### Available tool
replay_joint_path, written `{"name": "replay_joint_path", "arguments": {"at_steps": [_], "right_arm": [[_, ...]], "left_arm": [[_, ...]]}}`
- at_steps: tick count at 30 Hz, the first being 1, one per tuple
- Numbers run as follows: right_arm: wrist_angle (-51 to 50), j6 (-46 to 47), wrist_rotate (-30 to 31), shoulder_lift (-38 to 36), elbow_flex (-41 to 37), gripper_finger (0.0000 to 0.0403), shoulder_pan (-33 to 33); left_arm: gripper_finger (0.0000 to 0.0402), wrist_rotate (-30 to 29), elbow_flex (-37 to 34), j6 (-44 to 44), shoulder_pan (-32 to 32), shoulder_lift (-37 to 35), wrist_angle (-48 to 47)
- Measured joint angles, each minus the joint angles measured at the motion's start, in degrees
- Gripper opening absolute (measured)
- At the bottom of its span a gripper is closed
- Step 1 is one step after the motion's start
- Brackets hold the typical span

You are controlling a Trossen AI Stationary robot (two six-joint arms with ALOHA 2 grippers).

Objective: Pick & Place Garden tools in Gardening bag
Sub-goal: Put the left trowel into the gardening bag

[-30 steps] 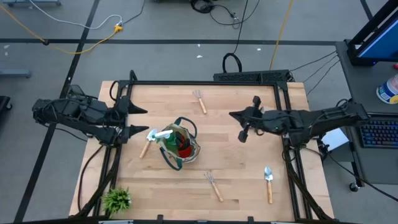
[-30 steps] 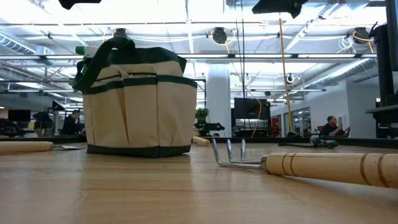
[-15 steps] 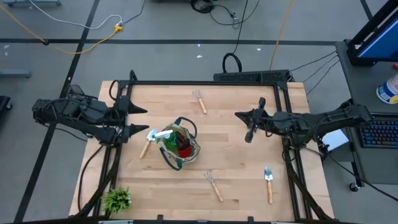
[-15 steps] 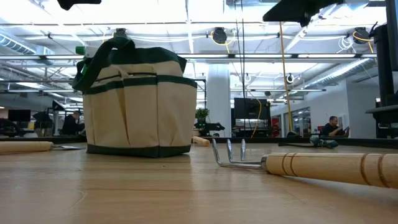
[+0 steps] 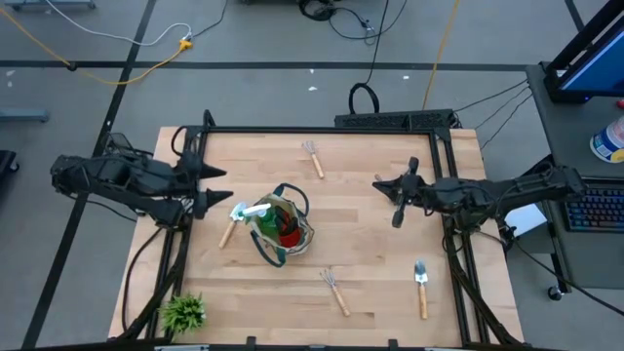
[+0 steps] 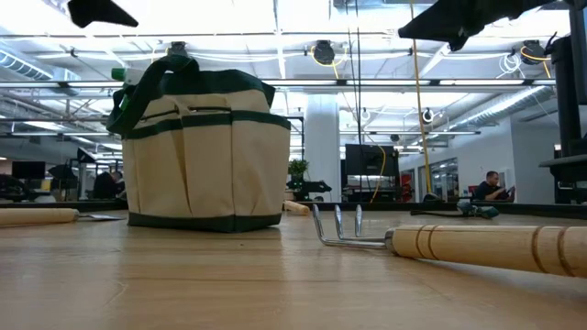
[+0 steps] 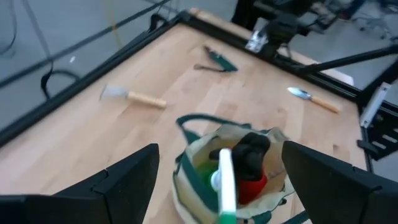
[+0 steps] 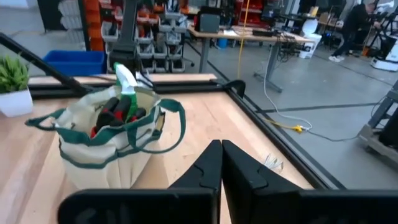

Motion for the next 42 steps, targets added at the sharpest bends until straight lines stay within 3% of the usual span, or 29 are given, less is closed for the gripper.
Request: {"name": "replay_joint_path", "arguments": {"at_steps": [8,16,21,29,42], "right_arm": [[6.8,-1.6,0.0,-2.3,-5.2,0.0000,0.0],[10.3,-1.7,0.0,-4.5,-9.1,0.0000,0.0],[10.3,-1.7,0.0,-5.2,-10.0,0.0000,0.0],[10.2,-1.7,0.0,-5.5,-10.2,0.0000,0.0],[10.2,-1.7,0.0,-5.5,-10.2,0.0000,0.0]], "left_arm": [[0.0347,-0.1,0.0,-12.8,0.0,2.1,-9.2],[0.0347,4.4,0.0,-22.1,0.0,6.6,-14.9],[0.0347,7.8,0.0,-24.9,0.0,9.2,-17.7],[0.0347,8.4,0.0,-27.2,0.0,10.3,-22.3],[0.0347,2.4,0.0,-29.9,0.0,10.3,-25.3]]}}
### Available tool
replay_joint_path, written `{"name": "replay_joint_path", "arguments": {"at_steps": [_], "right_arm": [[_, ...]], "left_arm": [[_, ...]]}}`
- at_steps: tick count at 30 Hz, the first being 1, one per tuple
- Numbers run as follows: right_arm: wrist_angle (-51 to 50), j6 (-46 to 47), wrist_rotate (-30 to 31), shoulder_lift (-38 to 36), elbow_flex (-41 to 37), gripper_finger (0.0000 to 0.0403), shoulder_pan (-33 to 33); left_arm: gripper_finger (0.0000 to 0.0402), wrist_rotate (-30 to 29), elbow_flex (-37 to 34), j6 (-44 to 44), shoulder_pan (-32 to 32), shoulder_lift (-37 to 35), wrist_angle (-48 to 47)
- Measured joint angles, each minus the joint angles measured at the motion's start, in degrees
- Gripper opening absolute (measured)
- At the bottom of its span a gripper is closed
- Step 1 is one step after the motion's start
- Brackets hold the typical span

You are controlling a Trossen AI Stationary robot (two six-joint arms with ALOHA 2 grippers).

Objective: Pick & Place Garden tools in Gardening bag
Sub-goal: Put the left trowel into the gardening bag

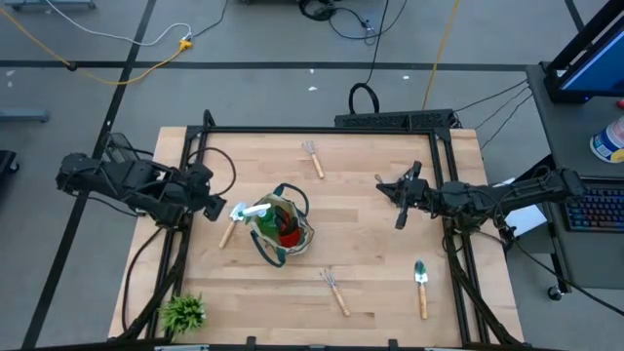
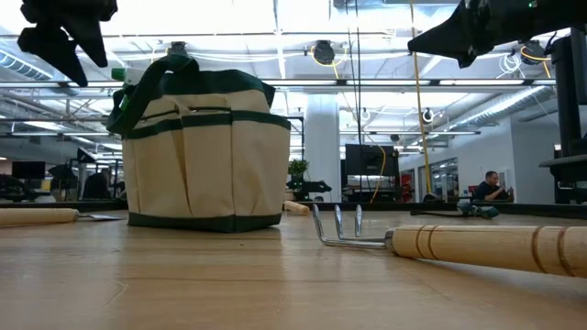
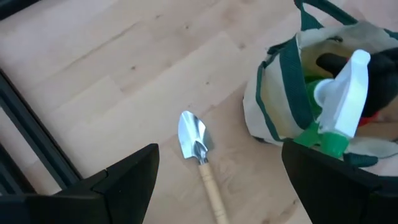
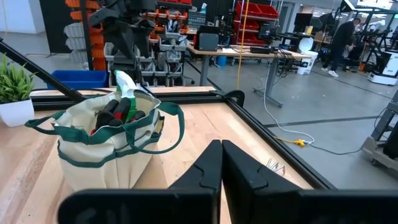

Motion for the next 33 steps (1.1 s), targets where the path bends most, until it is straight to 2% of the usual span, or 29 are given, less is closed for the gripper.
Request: {"name": "replay_joint_path", "arguments": {"at_steps": [17,33], "right_arm": [[-0.5,0.0,0.0,0.0,0.0,0.0000,0.0],[-0.5,0.0,0.0,0.0,0.0,0.0000,0.0]], "left_arm": [[0.0347,-1.0,0.0,-5.4,0.0,3.1,-6.1],[0.0347,2.2,0.0,-8.4,0.0,7.6,-10.3]]}}
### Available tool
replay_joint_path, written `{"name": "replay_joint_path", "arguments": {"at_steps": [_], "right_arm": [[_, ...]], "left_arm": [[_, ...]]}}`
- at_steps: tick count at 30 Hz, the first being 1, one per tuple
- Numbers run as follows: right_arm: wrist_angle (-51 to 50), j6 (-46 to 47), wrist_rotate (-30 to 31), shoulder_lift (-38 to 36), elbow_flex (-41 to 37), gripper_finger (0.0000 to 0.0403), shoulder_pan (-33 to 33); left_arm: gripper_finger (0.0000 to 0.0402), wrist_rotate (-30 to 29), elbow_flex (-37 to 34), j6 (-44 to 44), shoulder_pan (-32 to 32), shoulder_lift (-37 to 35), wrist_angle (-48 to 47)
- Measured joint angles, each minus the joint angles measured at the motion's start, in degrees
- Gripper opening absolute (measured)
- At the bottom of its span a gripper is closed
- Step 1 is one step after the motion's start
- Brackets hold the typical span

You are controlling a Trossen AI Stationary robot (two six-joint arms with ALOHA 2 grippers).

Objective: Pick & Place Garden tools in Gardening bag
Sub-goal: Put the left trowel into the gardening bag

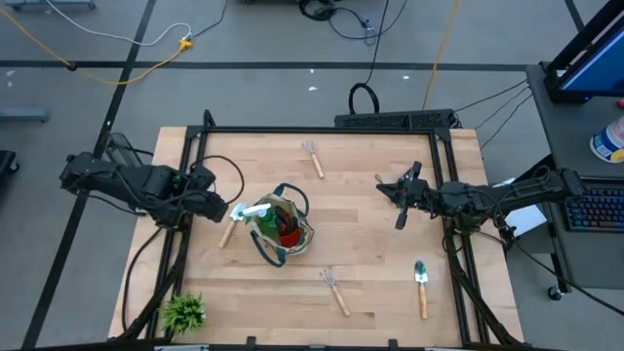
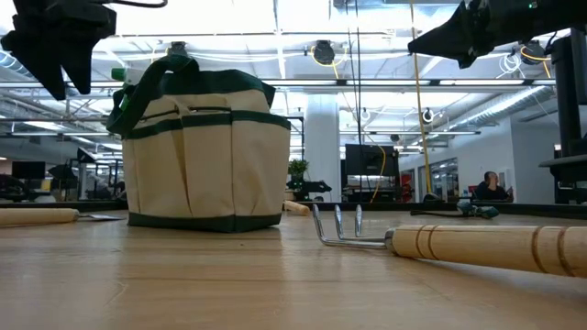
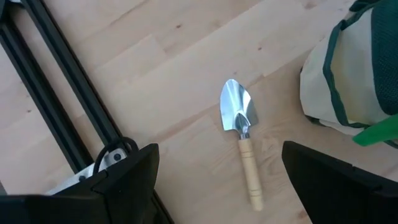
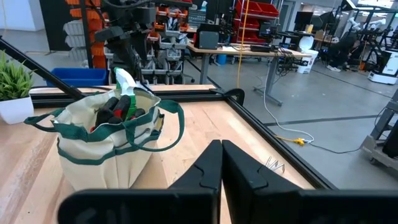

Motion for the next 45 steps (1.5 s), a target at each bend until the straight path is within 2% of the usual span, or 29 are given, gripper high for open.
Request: {"name": "replay_joint_path", "arguments": {"at_steps": [11,18,27,40,45], "right_arm": [[0.0,0.0,0.0,0.0,0.0,0.0000,0.0],[0.0,0.0,-0.1,0.0,0.0,0.0000,0.0],[0.0,0.0,-0.1,0.0,0.0,0.0000,0.0],[0.0,0.0,0.0,0.0,0.0,0.0000,0.0],[0.1,0.0,0.0,0.0,0.0,0.0000,0.0]], "left_arm": [[0.0347,3.5,0.0,-1.2,0.0,1.4,0.1],[0.0347,3.7,0.0,2.6,0.0,1.4,0.2],[0.0347,9.4,0.0,6.2,-1.3,1.4,0.3],[0.0347,9.3,-0.1,-2.3,-9.3,2.5,0.9],[0.0347,9.5,-3.2,-4.3,-11.9,3.8,5.3]]}}
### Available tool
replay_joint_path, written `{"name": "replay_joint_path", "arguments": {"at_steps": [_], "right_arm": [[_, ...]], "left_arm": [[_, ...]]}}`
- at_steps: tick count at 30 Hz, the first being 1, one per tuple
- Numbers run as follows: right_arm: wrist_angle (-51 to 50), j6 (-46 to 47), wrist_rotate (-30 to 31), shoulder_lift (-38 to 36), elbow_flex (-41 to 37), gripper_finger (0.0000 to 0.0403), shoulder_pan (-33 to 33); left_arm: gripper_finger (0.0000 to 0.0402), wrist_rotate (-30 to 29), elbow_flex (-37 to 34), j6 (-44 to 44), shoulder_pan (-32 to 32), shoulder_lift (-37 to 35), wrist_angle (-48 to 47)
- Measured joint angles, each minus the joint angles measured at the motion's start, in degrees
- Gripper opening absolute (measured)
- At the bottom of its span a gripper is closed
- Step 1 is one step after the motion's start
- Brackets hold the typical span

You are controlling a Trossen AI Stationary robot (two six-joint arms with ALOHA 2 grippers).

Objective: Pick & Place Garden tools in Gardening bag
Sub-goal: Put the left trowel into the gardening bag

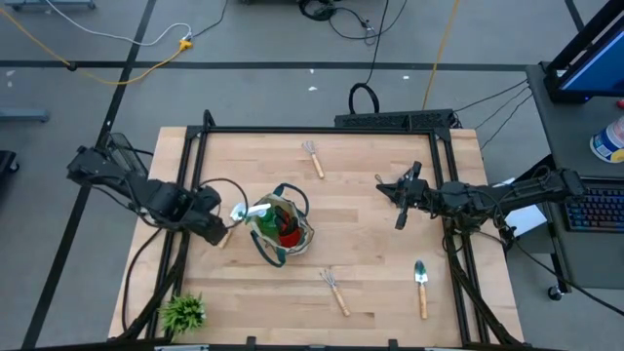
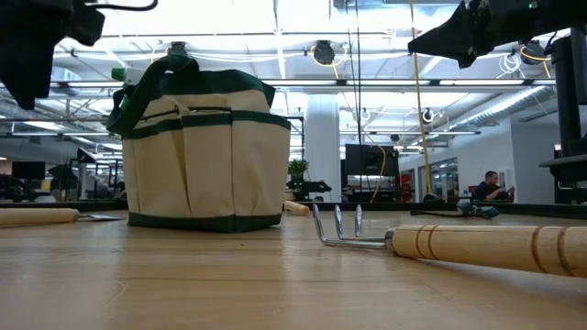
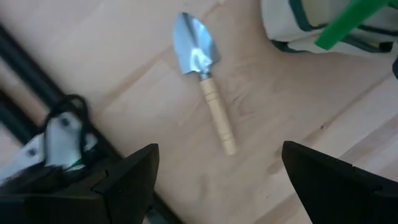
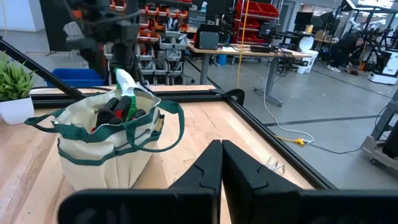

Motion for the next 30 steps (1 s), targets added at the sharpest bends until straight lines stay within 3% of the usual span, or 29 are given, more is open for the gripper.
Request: {"name": "replay_joint_path", "arguments": {"at_steps": [21,30], "right_arm": [[0.2,0.9,0.0,0.0,0.0,0.0000,0.0],[0.2,1.0,0.0,0.0,0.0,0.0000,0.0]], "left_arm": [[0.0347,-0.8,-13.7,-4.3,-7.4,0.8,12.3],[0.0347,-2.5,-14.1,-4.3,-7.3,0.8,13.3]]}}
